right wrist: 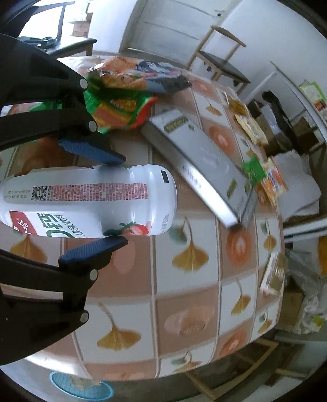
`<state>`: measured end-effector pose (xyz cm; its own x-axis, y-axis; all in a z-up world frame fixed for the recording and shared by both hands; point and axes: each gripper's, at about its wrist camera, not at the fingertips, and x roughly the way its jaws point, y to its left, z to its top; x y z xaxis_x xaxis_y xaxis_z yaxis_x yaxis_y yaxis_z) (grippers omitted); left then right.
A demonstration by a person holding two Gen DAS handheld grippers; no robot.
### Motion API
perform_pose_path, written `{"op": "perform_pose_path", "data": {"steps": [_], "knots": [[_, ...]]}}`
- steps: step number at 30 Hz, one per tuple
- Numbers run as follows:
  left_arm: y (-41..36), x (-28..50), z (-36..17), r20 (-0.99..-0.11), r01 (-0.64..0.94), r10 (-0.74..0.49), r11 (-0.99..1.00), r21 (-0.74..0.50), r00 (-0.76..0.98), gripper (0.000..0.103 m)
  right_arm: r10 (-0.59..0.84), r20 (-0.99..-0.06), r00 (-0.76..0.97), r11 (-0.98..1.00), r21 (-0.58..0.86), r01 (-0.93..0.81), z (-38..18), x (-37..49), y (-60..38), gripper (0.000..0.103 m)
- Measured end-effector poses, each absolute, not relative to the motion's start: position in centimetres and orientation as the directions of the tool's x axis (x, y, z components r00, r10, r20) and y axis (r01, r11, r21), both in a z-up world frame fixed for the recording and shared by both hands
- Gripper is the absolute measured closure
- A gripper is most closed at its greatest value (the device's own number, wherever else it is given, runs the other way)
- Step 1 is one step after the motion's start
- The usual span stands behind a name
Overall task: Collect trash
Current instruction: 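Grasp the white drink bottle with the right gripper and lift it, then grasp the silver cable box with the left gripper while the right holds the bottle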
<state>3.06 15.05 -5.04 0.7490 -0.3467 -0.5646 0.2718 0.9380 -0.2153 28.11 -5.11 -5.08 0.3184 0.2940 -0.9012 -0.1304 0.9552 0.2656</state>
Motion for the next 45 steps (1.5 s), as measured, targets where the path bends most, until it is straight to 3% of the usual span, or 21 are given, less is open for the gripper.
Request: {"op": "perform_pose_path", "data": {"steps": [10, 16, 22, 31, 41, 45], "knots": [[14.5, 3.1, -5.0, -0.564, 0.283, -0.354, 0.935, -0.213, 0.746, 0.018, 0.275, -0.896, 0.347, 0.96, 0.274, -0.054, -5.1, 27.5, -10.5, 0.046], [14.3, 3.1, -5.0, -0.566, 0.282, -0.351, 0.936, -0.21, 0.745, 0.018, 0.296, -0.886, 0.358, 0.954, 0.293, -0.063, -4.6, 26.6, -10.9, 0.045], [14.1, 3.2, -5.1, -0.57, 0.28, -0.351, 0.937, -0.211, 0.743, 0.018, 0.304, -0.886, 0.351, 0.952, 0.298, -0.073, -4.9, 24.5, -11.2, 0.038], [13.5, 3.3, -5.0, -0.578, 0.288, -0.351, 0.936, -0.202, 0.736, 0.018, 0.257, -0.905, 0.339, 0.966, 0.229, -0.121, -6.0, 21.5, -10.3, 0.037], [13.5, 5.1, 0.6, -0.513, 0.348, -0.415, 0.91, -0.226, 0.752, 0.018, 0.277, -0.888, 0.367, 0.961, 0.254, -0.109, -6.5, 20.5, -11.4, 0.043], [13.2, 9.7, 2.8, -0.537, 0.32, -0.433, 0.901, -0.294, 0.724, 0.018, 0.301, -0.873, 0.385, 0.953, 0.288, -0.092, -6.7, 20.2, -12.5, 0.043]]}}
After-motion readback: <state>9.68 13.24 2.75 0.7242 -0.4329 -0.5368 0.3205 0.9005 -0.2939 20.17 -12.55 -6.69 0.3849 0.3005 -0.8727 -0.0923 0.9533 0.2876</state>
